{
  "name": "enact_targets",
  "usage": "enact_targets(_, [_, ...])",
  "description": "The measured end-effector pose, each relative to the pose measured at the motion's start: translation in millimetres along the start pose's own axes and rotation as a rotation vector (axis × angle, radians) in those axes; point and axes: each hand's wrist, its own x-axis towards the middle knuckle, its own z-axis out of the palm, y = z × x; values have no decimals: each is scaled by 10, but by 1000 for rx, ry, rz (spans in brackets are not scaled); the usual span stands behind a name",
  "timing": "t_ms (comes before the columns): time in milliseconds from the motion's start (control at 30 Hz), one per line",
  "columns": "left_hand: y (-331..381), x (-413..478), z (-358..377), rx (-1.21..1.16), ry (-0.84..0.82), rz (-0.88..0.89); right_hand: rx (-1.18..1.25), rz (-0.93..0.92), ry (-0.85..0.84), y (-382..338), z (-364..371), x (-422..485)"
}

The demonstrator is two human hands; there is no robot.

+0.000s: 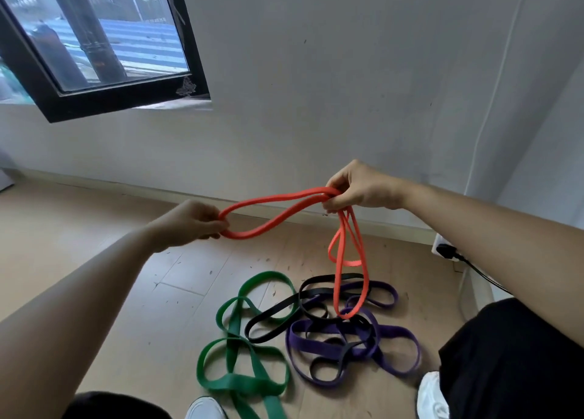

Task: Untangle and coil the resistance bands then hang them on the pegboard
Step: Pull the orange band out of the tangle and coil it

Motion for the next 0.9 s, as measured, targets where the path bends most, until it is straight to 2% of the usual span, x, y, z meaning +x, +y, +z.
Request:
enact_targets(100, [20, 45, 162, 274, -170, 8, 7, -37, 34, -102, -4, -30])
enact_targets(167, [36, 75, 250, 377, -250, 23, 20, -60, 41, -188, -2, -43])
enact_targets(267, [149, 85, 358, 389, -277, 40, 14, -110, 27, -326, 31, -61])
enact_targets(367, [362, 74, 437, 210, -272, 70, -46, -158, 21, -436, 89, -68])
enact_targets(467, [662, 14, 480, -93, -233, 175, -136, -164, -8, -499, 150, -56])
enact_targets(533, [857, -18, 528, -179, -182, 255, -178, -148, -24, -525, 180, -47])
enact_targets(733, [1038, -8, 663, -12, 44, 435, -213, -127, -71, -519, 210, -29])
enact_targets(900, [1078, -25, 459, 34, 110, 490, -188, -71, -105, -438, 191, -32])
